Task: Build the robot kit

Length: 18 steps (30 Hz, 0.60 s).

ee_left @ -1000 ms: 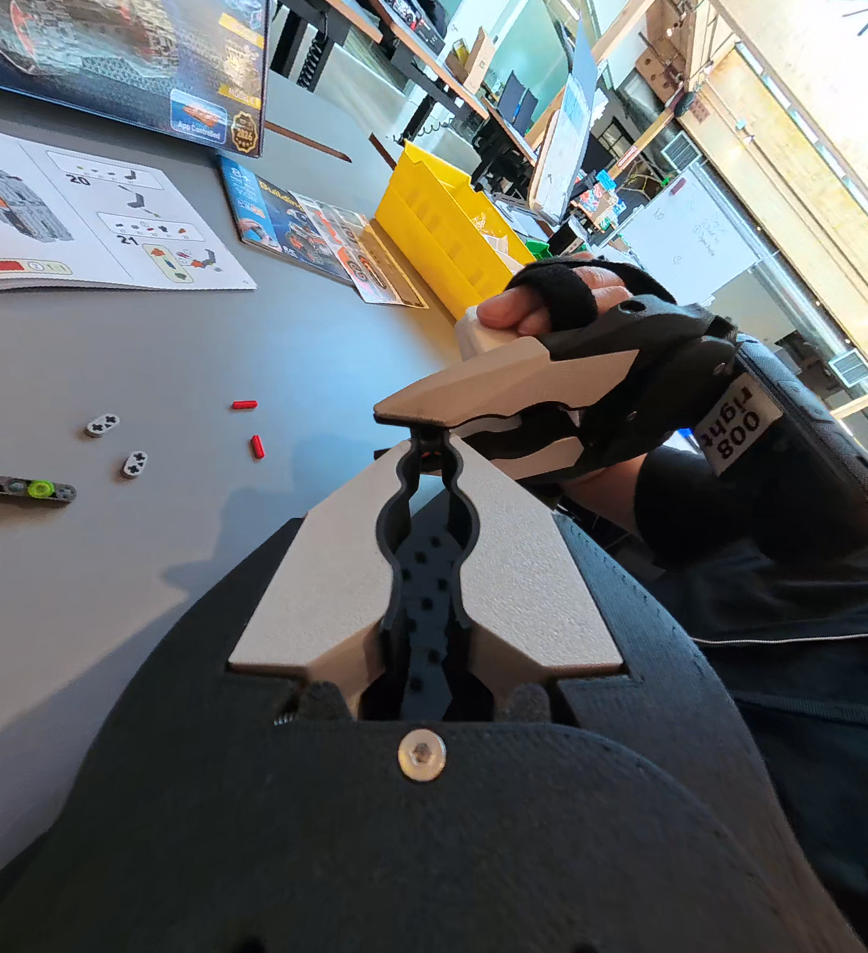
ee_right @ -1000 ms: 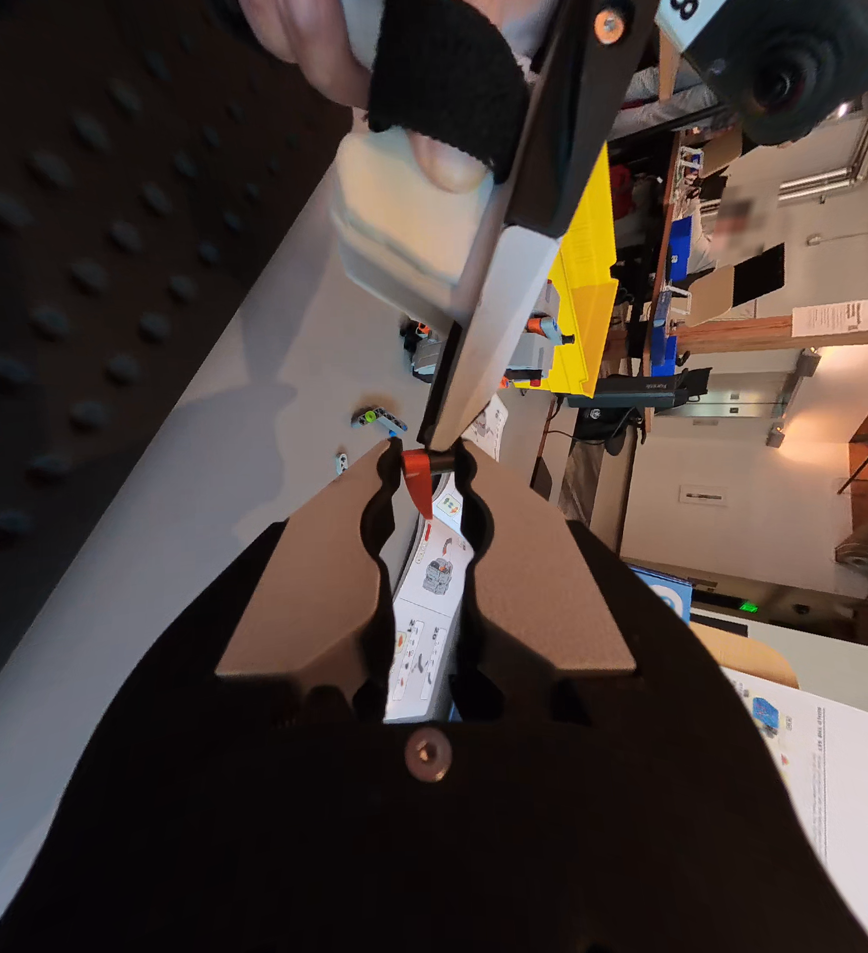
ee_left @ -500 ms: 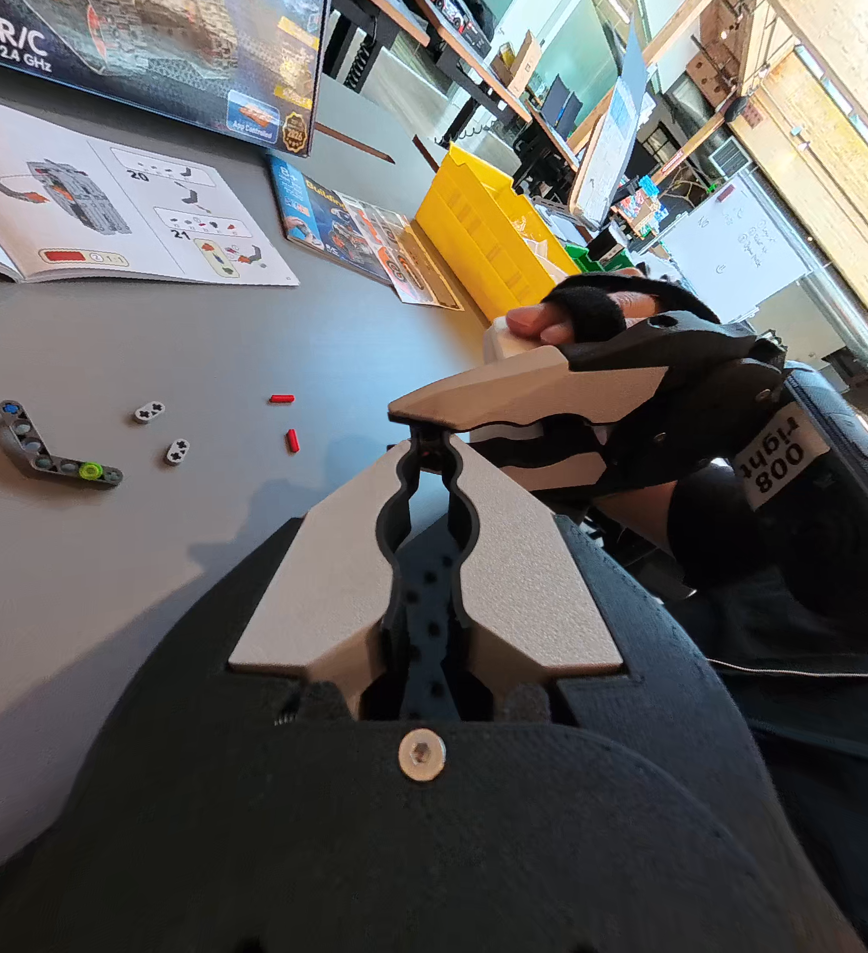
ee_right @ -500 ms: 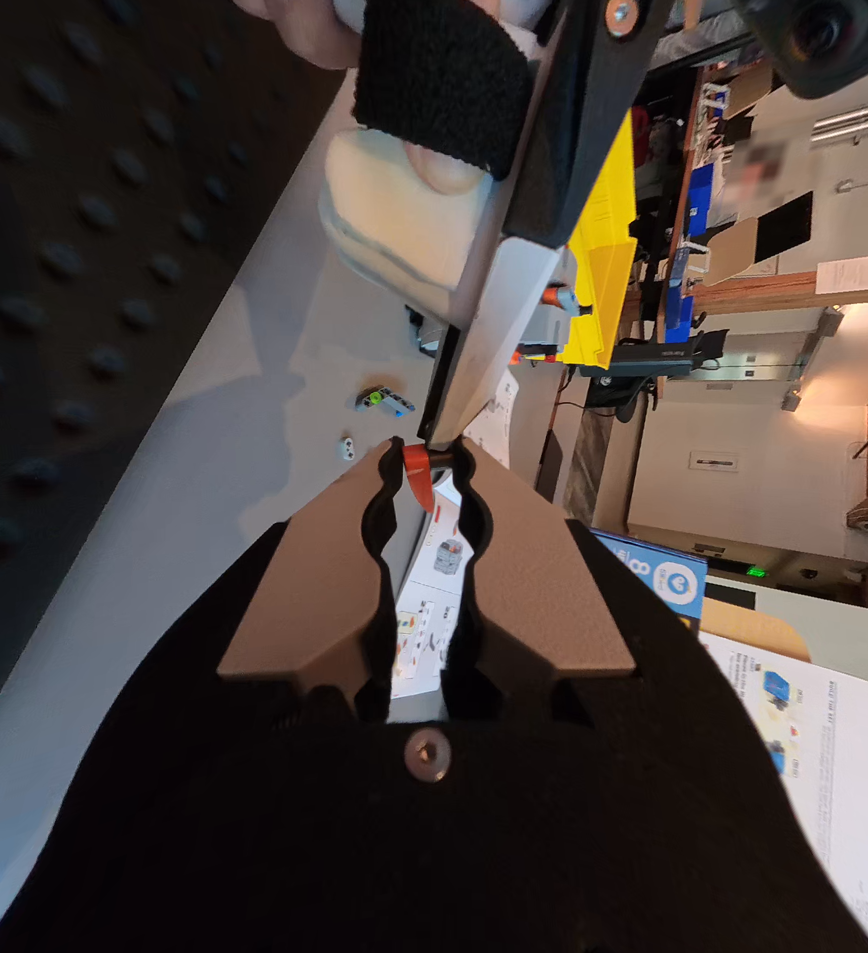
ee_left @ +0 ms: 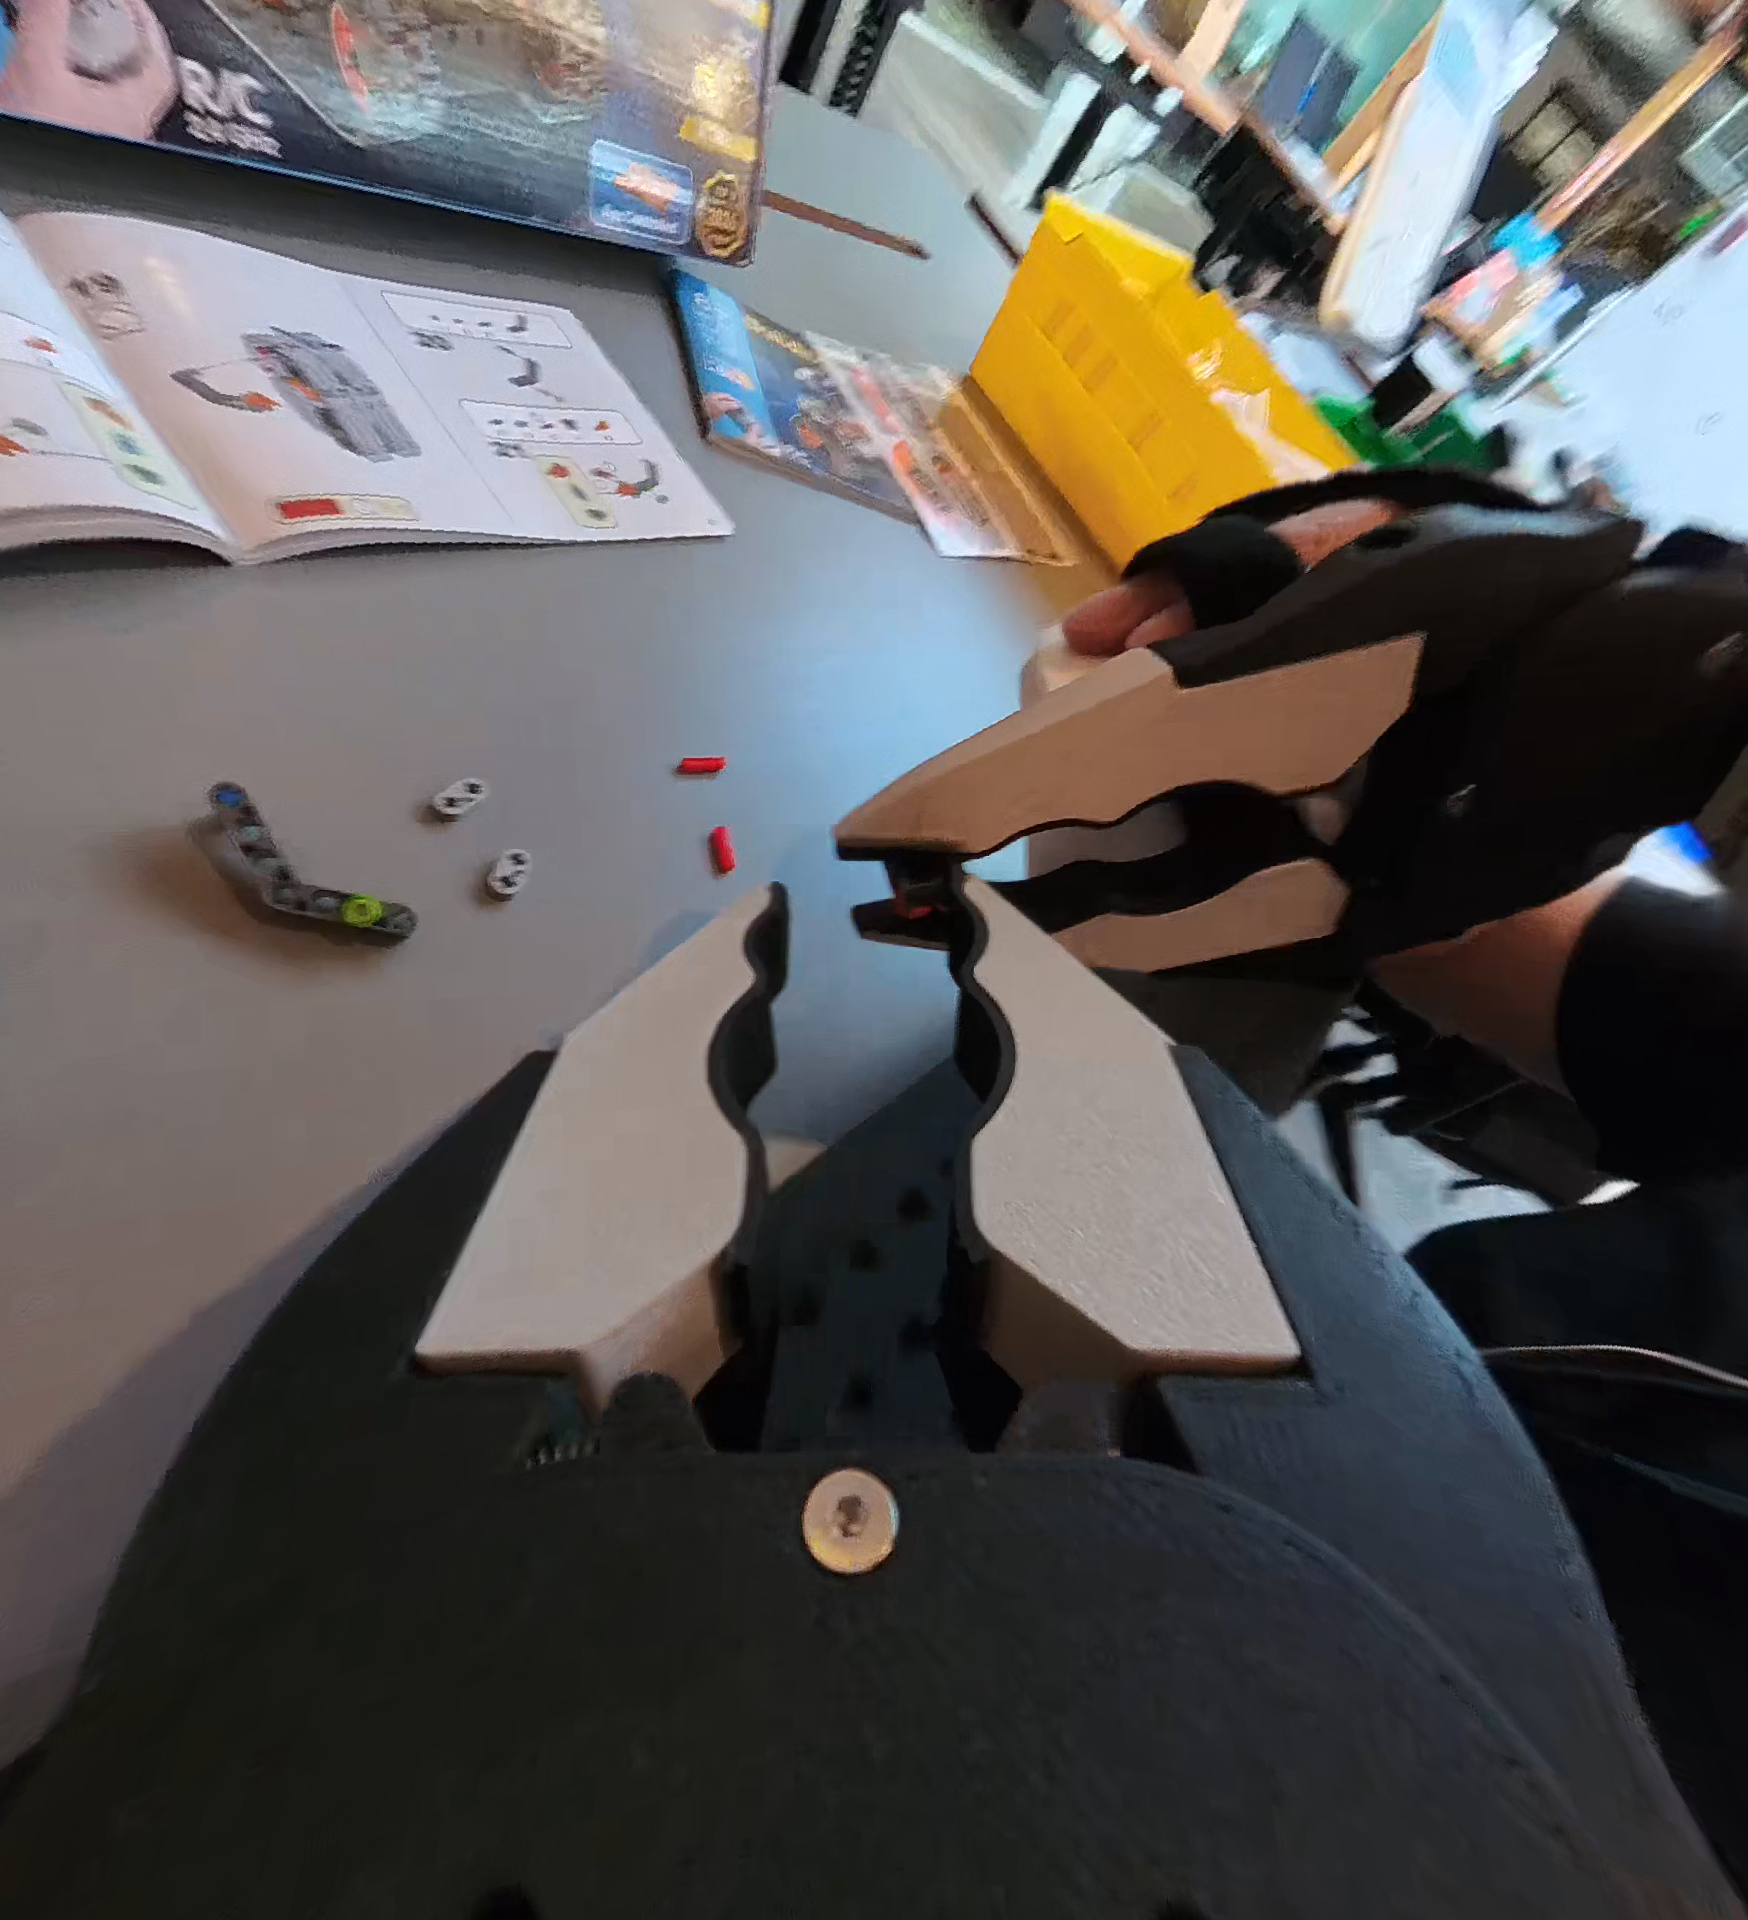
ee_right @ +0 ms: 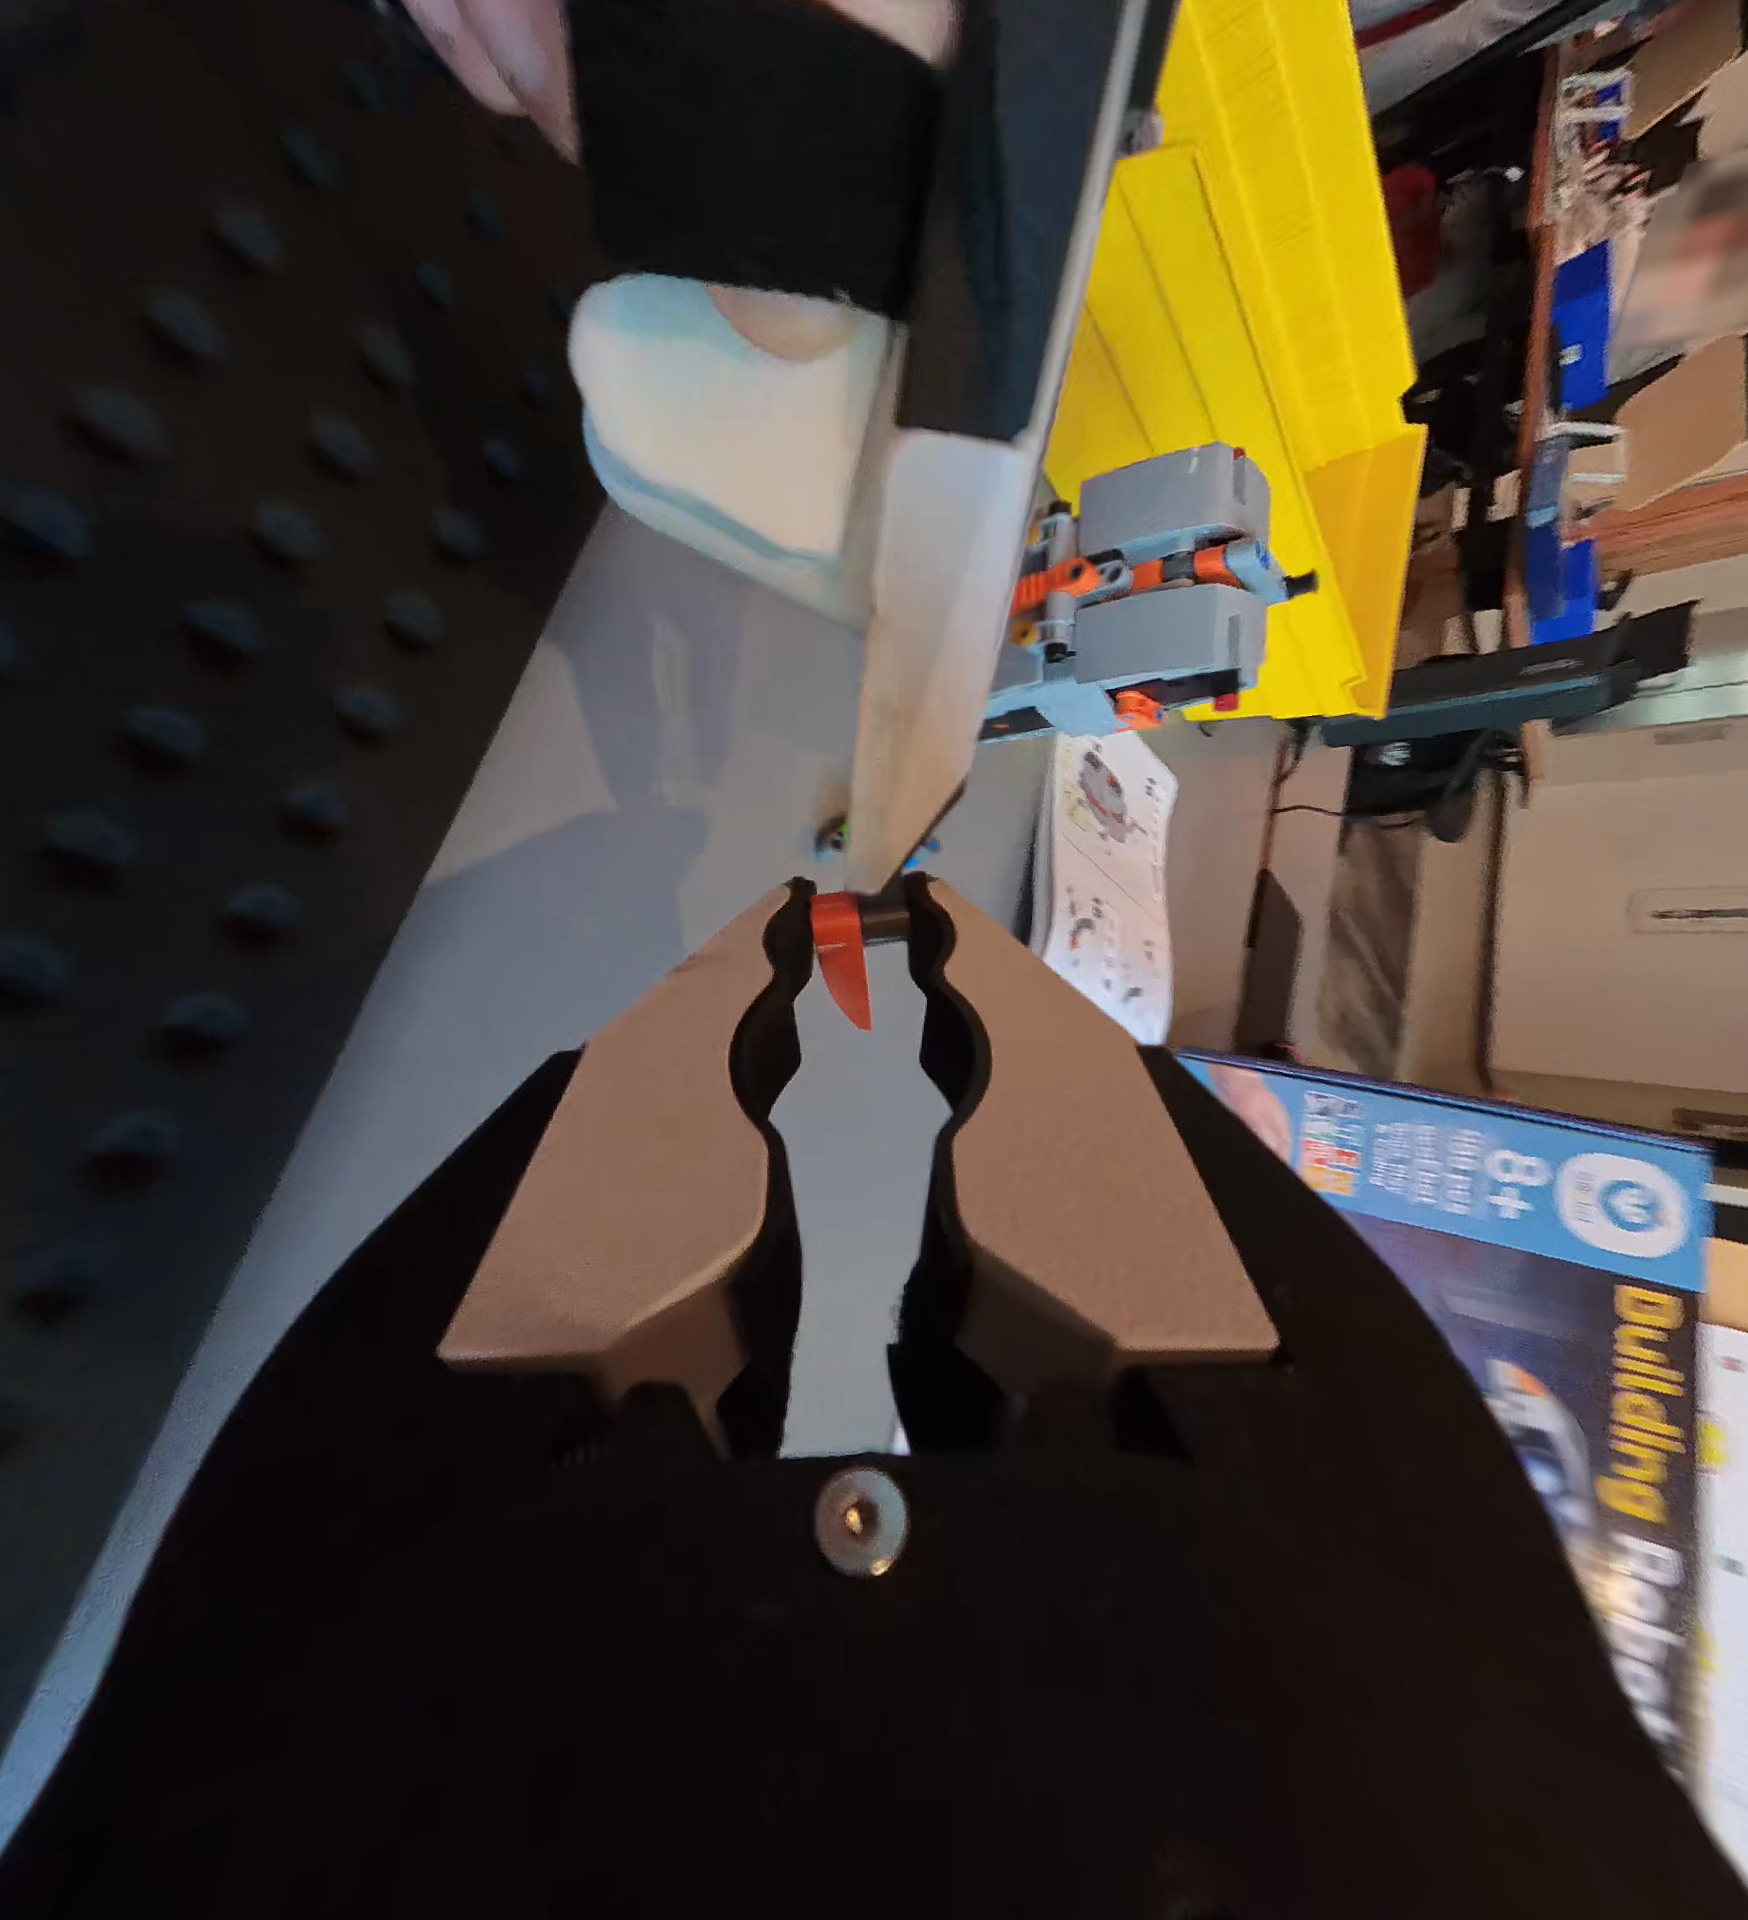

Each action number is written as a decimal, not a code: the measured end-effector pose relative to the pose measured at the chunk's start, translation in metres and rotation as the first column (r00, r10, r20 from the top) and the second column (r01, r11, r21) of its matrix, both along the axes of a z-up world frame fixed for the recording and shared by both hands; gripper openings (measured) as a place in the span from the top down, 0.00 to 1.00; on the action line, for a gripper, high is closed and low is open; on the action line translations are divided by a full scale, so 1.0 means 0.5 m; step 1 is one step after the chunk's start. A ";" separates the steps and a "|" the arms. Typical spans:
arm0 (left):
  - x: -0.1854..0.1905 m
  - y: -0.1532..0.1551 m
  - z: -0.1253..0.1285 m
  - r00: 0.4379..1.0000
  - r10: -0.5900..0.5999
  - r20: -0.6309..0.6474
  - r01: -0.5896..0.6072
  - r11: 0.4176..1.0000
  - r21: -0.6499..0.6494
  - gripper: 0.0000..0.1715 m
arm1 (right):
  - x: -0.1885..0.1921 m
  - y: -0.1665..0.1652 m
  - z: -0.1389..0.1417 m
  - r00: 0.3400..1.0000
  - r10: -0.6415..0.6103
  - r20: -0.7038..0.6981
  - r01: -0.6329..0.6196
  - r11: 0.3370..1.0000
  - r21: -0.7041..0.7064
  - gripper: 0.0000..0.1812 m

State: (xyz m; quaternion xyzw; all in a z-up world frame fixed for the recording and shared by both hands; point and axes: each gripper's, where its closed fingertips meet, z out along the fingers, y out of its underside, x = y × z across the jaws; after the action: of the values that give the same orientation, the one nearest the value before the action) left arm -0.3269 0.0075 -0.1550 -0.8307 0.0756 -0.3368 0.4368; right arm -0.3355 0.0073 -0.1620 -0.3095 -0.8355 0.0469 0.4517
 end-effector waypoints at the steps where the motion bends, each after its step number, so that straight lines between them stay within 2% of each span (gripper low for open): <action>1: -0.009 0.000 -0.002 0.997 0.008 -0.071 -0.006 1.000 0.027 0.78 | 0.003 -0.001 -0.006 1.000 0.000 0.018 0.001 0.998 -0.059 0.90; 2: -0.015 -0.002 0.000 0.991 0.005 -0.133 0.003 0.998 0.065 0.75 | 0.009 -0.007 -0.018 0.998 0.021 0.056 -0.014 0.991 -0.130 0.90; 5: -0.006 -0.021 0.016 0.963 -0.054 -0.264 0.107 0.975 0.193 0.84 | 0.015 -0.020 -0.025 0.995 0.070 0.070 -0.041 0.935 -0.353 0.90; 6: -0.004 -0.026 0.017 0.953 -0.061 -0.297 0.131 0.966 0.223 0.89 | 0.021 -0.033 -0.028 0.991 0.108 0.085 -0.059 0.892 -0.448 0.90; 8: -0.005 -0.025 0.016 0.938 -0.055 -0.342 0.153 0.952 0.266 0.88 | 0.028 -0.047 -0.025 0.984 0.153 0.086 -0.070 0.793 -0.605 0.90; 10: 0.009 -0.031 0.014 0.932 -0.100 -0.349 0.212 0.930 0.299 0.90 | 0.040 -0.066 -0.021 0.971 0.221 0.094 -0.080 0.667 -0.740 0.90; 14: 0.037 -0.037 -0.016 0.915 -0.219 -0.338 0.314 0.914 0.258 0.96 | 0.047 -0.063 -0.005 0.963 0.260 0.074 -0.055 0.459 -0.887 0.90; 15: 0.037 -0.032 -0.021 0.921 -0.223 -0.320 0.307 0.920 0.243 0.97 | 0.049 -0.059 -0.003 0.962 0.266 0.069 -0.053 0.429 -0.902 0.90; 18: 0.038 -0.026 -0.011 0.939 -0.246 -0.242 0.306 0.916 0.258 0.95 | 0.053 -0.050 -0.005 0.960 0.272 0.063 -0.055 0.408 -0.911 0.90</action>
State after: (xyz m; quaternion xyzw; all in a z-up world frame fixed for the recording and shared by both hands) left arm -0.3079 -0.0056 -0.1606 -0.7681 0.2859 -0.2932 0.4922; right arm -0.3092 -0.0178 -0.1644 -0.4223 -0.7467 0.4993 0.1216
